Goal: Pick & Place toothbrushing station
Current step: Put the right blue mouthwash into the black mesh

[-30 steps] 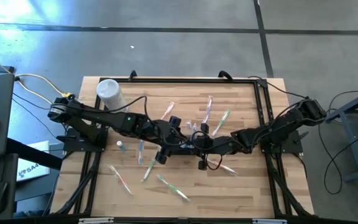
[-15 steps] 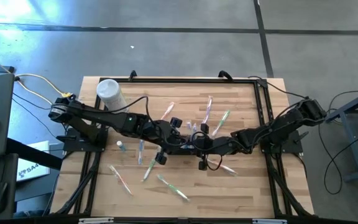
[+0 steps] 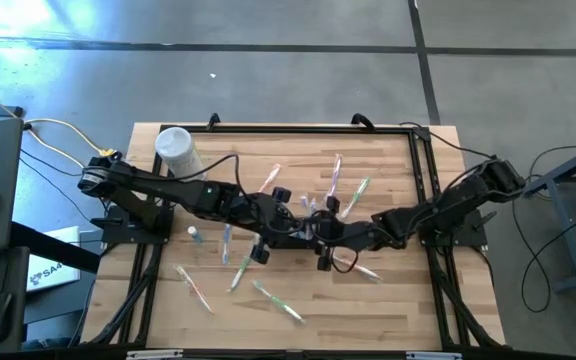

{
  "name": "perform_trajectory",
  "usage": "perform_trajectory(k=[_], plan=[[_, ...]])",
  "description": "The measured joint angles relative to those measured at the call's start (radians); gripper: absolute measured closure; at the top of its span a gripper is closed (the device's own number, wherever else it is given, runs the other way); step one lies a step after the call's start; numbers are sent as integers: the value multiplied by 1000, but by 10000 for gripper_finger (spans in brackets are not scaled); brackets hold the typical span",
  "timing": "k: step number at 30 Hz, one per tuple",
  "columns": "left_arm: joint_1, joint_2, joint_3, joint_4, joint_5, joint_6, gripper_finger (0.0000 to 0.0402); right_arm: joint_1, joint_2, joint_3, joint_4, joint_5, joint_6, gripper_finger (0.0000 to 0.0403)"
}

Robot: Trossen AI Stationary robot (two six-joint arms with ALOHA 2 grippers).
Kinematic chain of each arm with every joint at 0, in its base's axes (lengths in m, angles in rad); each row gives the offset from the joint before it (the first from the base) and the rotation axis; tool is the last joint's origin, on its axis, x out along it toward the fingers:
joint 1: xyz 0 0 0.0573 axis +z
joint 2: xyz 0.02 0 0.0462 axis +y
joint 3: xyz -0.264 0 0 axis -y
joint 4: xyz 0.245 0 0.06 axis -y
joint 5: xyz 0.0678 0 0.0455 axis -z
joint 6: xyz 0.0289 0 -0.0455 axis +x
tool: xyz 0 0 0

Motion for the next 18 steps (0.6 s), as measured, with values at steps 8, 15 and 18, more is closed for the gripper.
perform_trajectory(k=[8,15,18], plan=[[-1,0,42,-95,-14,-200,309,54,-35,1,-133,159,-22,120],[27,20,45,-136,-22,-323,309,92,-71,1,-276,182,65,117],[33,35,45,-145,-25,-324,309,97,-75,1,-318,190,102,117]])
